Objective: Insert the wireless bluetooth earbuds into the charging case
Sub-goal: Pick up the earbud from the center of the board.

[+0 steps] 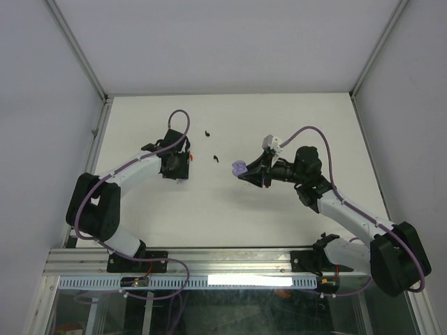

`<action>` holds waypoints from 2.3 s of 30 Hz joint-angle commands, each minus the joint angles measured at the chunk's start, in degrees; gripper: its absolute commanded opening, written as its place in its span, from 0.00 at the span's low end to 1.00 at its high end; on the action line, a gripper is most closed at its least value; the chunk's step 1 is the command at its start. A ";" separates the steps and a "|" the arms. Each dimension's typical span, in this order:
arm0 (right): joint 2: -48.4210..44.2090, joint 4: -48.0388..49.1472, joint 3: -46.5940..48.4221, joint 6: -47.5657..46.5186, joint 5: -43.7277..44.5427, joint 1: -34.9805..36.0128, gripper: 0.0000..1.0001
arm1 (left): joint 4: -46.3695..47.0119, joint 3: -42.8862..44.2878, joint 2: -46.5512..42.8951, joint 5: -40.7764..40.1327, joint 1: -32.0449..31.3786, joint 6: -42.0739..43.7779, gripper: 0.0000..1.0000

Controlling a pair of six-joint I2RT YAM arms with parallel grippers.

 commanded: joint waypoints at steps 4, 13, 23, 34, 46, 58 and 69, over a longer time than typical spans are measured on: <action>-0.21 2.94 0.12 -0.67 -0.26 0.22 0.01 | 1.67 6.82 2.57 2.15 -0.96 5.41 0.43; -0.13 2.70 0.15 -0.62 -0.23 0.19 0.01 | 0.88 9.66 7.97 3.46 -1.33 7.38 0.38; 0.03 2.55 0.35 -0.40 -0.49 0.21 0.01 | -0.46 9.75 11.30 3.36 -1.33 6.99 0.35; 0.96 2.83 0.78 0.13 -1.32 0.20 0.01 | -1.90 9.51 13.21 3.16 -2.21 5.97 0.29; 0.36 2.96 0.50 0.32 -1.51 0.23 0.02 | -5.50 9.56 10.77 -2.71 -4.31 2.81 0.36; -0.18 3.12 0.02 0.52 -1.52 0.22 0.03 | -7.69 9.97 11.70 -3.82 -4.74 2.75 0.37; 0.24 4.43 -0.18 1.24 -2.39 0.19 0.04 | -9.51 10.36 14.05 -5.84 -5.62 0.73 0.34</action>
